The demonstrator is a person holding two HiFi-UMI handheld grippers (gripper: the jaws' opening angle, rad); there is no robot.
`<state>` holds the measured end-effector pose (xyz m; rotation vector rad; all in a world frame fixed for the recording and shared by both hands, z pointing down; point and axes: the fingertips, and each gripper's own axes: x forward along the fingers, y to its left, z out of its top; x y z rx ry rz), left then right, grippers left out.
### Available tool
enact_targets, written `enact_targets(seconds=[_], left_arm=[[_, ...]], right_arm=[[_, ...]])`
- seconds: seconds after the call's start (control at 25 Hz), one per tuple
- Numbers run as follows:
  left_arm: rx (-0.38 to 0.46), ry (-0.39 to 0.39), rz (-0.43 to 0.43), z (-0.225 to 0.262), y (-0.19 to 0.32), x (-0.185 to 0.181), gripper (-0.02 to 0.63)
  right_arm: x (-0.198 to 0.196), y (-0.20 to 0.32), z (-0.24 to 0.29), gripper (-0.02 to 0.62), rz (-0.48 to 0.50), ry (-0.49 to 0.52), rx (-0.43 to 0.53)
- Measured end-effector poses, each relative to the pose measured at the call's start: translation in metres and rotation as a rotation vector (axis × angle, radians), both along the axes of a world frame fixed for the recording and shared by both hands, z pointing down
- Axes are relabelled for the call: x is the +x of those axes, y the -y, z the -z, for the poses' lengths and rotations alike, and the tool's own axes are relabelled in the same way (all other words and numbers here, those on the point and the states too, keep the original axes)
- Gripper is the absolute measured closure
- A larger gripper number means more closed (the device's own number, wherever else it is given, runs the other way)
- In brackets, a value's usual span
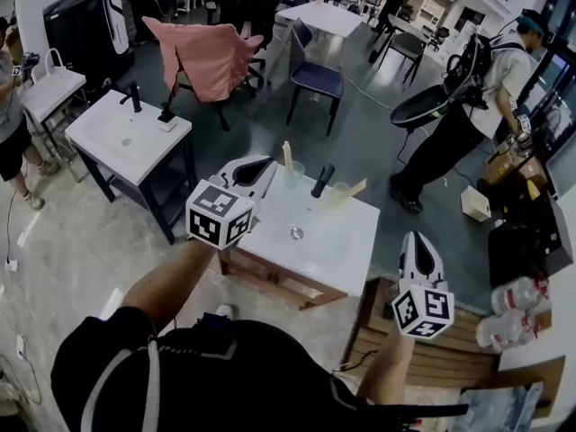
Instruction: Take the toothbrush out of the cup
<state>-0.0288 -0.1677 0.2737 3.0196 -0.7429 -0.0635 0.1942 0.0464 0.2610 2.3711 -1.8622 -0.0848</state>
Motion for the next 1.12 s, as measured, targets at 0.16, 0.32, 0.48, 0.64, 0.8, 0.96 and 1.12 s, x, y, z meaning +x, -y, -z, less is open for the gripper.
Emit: enact_targets(seconds=[0.16, 0.32, 0.48, 0.64, 0.8, 0.96, 1.12], left_arm=[[-0.007, -0.005, -0.001, -0.002, 0.043, -0.009, 0.601], [0.006, 0.012, -0.061, -0.006, 0.071, -0.006, 0.601], [0.008, 0.012, -0.107, -0.012, 0.093, 0.001, 0.602], [-0.031, 0.004, -0.096, -0.027, 0.117, 0.004, 0.602], [-0.066, 0.010, -0.053, -0.041, 0.140, 0.008, 0.601], [-0.067, -0.015, 0.008, -0.042, 0.152, 0.020, 0.602], [-0.109, -0.019, 0.019, -0.044, 0.152, 0.042, 0.602]], right_arm=[[0.002, 0.037, 0.004, 0.591, -0.026, -0.001, 0.014], [0.003, 0.071, 0.010, 0.591, -0.064, 0.008, 0.010], [0.000, 0.096, 0.007, 0.591, -0.084, 0.004, -0.029], [0.000, 0.121, 0.003, 0.591, -0.094, -0.032, -0.039], [0.005, 0.145, -0.003, 0.591, -0.055, -0.032, -0.056], [0.035, 0.159, -0.003, 0.591, -0.066, 0.037, -0.012], [0.068, 0.172, -0.002, 0.591, -0.029, 0.058, 0.026]])
